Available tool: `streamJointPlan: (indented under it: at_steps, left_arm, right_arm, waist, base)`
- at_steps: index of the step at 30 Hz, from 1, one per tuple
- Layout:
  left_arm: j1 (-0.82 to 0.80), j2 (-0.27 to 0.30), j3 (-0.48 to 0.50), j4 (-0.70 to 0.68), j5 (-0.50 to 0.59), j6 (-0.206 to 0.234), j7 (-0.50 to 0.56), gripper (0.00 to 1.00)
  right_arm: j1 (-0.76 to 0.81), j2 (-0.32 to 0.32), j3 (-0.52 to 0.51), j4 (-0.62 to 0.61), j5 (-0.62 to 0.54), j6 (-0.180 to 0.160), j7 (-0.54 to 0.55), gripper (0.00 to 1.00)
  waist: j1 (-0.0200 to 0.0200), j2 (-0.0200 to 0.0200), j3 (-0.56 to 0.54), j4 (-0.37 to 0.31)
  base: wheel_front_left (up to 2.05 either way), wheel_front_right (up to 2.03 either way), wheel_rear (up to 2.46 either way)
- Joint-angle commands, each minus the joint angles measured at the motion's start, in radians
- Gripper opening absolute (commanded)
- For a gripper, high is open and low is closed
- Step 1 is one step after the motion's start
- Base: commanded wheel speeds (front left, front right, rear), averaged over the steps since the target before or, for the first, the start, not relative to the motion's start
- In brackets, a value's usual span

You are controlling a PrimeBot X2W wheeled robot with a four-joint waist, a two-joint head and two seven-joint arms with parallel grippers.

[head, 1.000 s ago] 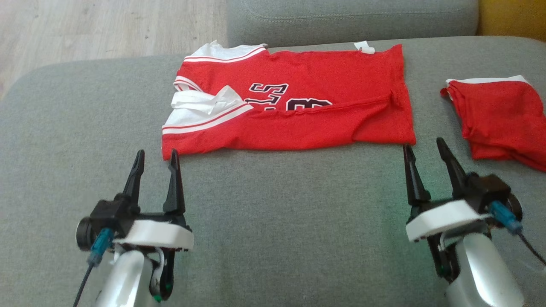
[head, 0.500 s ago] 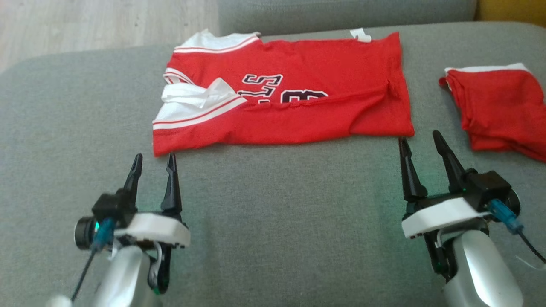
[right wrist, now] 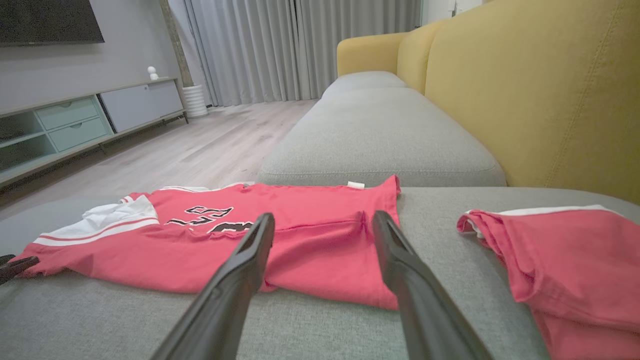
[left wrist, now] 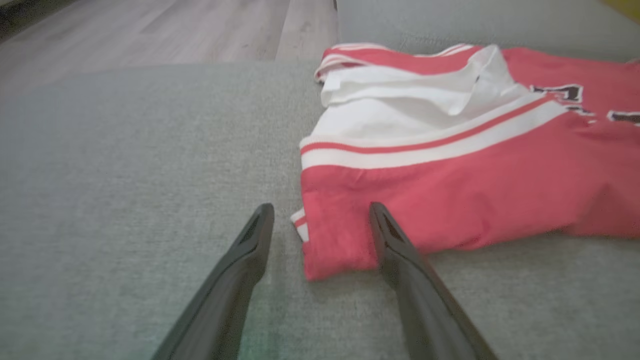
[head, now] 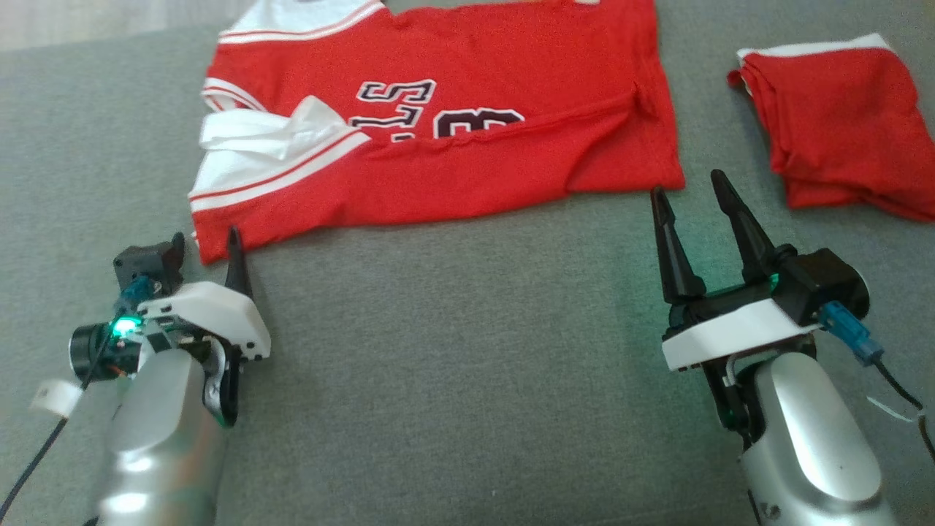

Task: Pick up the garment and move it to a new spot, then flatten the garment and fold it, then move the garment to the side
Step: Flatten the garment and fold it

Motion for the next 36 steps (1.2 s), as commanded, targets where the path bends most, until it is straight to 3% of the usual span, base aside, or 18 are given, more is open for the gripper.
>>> streamJointPlan:
  at_steps: [1, 4, 5, 6, 9, 19, 27, 36]
  left_arm:
    - [-0.042, 0.034, 0.025, 0.004, -0.004, -0.001, 0.019, 1.00]
    - [-0.062, 0.042, 0.018, 0.070, -0.010, -0.014, 0.070, 1.00]
    - [-0.067, 0.043, 0.015, 0.088, -0.011, -0.016, 0.084, 0.47]
    - [-0.073, 0.043, 0.012, 0.102, -0.012, -0.018, 0.093, 0.00]
    - [-0.084, 0.037, 0.009, 0.118, -0.018, -0.026, 0.074, 0.00]
    - [-0.116, 0.002, 0.001, 0.001, -0.021, -0.049, -0.164, 0.00]
    - [-0.098, -0.008, -0.025, -0.146, 0.010, -0.064, -0.192, 0.00]
    - [-0.065, -0.022, -0.055, -0.234, 0.029, -0.077, -0.193, 0.00]
  right_arm:
    - [-0.035, 0.006, 0.026, -0.038, 0.009, -0.001, -0.002, 1.00]
    - [-0.040, 0.006, 0.032, -0.042, 0.011, -0.001, -0.002, 1.00]
    - [-0.040, 0.006, 0.033, -0.043, 0.012, -0.001, -0.002, 1.00]
    - [-0.041, 0.006, 0.033, -0.044, 0.012, -0.001, -0.003, 1.00]
    - [-0.042, 0.006, 0.027, -0.040, 0.012, -0.001, 0.001, 1.00]
    - [-0.094, 0.006, -0.065, 0.075, -0.019, -0.001, 0.147, 1.00]
    - [-0.203, 0.006, -0.177, 0.268, 0.030, -0.001, 0.245, 1.00]
    - [-0.369, 0.006, -0.245, 0.594, 0.036, -0.001, 0.284, 1.00]
  waist:
    - [-0.0002, 0.0000, 0.020, -0.018]
    - [-0.0002, 0.0000, 0.031, -0.027]
    - [-0.0002, 0.0000, 0.033, -0.028]
    - [-0.0002, 0.0000, 0.035, -0.028]
    - [-0.0002, 0.0000, 0.032, -0.023]
    - [-0.0002, 0.0000, 0.007, 0.044]
    - [-0.0002, 0.0000, 0.015, 0.089]
    - [-0.0002, 0.0000, 0.035, 0.123]
  base:
    - [0.00, 0.00, 0.00]
    - [0.00, 0.00, 0.00]
    - [0.00, 0.00, 0.00]
    - [0.00, 0.00, 0.00]
    - [0.00, 0.00, 0.00]
    - [0.00, 0.00, 0.00]
    - [0.00, 0.00, 0.00]
    - [0.00, 0.00, 0.00]
